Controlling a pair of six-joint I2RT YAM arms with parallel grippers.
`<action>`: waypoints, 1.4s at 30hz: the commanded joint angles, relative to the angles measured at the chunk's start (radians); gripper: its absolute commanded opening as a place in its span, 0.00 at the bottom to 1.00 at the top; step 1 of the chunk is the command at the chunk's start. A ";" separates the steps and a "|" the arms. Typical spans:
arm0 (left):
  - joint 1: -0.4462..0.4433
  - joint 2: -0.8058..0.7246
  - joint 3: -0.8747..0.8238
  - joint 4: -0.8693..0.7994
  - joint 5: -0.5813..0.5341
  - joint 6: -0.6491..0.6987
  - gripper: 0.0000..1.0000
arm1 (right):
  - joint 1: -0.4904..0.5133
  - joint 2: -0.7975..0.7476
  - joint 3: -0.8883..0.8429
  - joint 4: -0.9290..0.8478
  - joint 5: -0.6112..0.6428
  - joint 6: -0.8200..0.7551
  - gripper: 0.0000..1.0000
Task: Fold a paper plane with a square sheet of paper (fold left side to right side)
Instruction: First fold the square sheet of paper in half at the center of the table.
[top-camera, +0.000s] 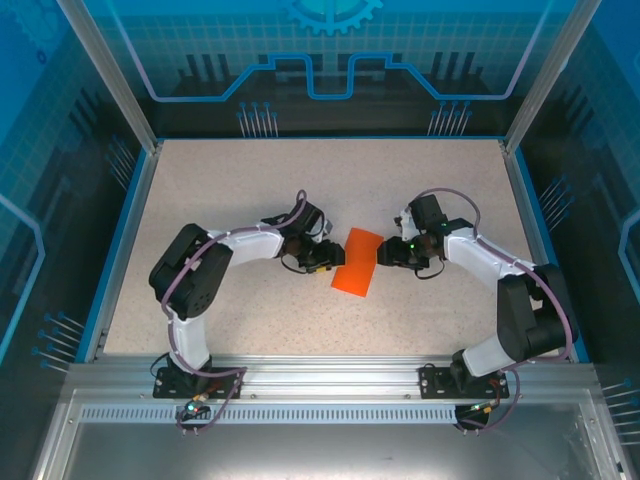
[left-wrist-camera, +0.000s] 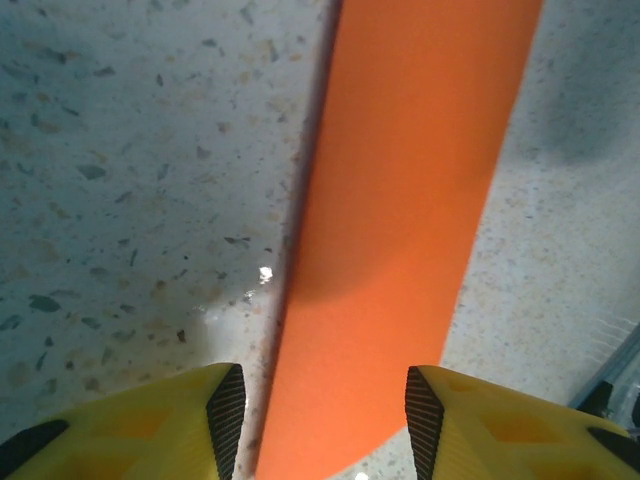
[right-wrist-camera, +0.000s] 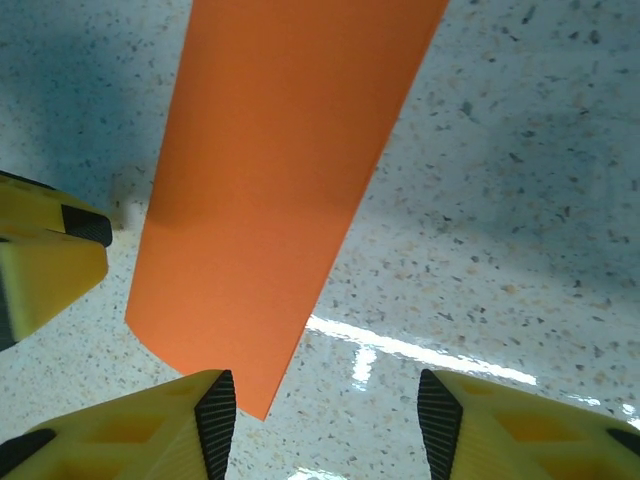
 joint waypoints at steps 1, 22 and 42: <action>-0.019 0.027 0.031 -0.038 -0.047 -0.019 0.50 | -0.011 0.001 -0.012 -0.039 0.033 0.016 0.55; -0.124 -0.052 -0.082 -0.028 -0.028 -0.091 0.44 | -0.022 0.028 -0.012 -0.045 0.031 0.010 0.56; -0.183 -0.093 -0.084 0.026 -0.098 -0.156 0.44 | -0.038 0.072 -0.012 0.014 -0.082 0.015 0.56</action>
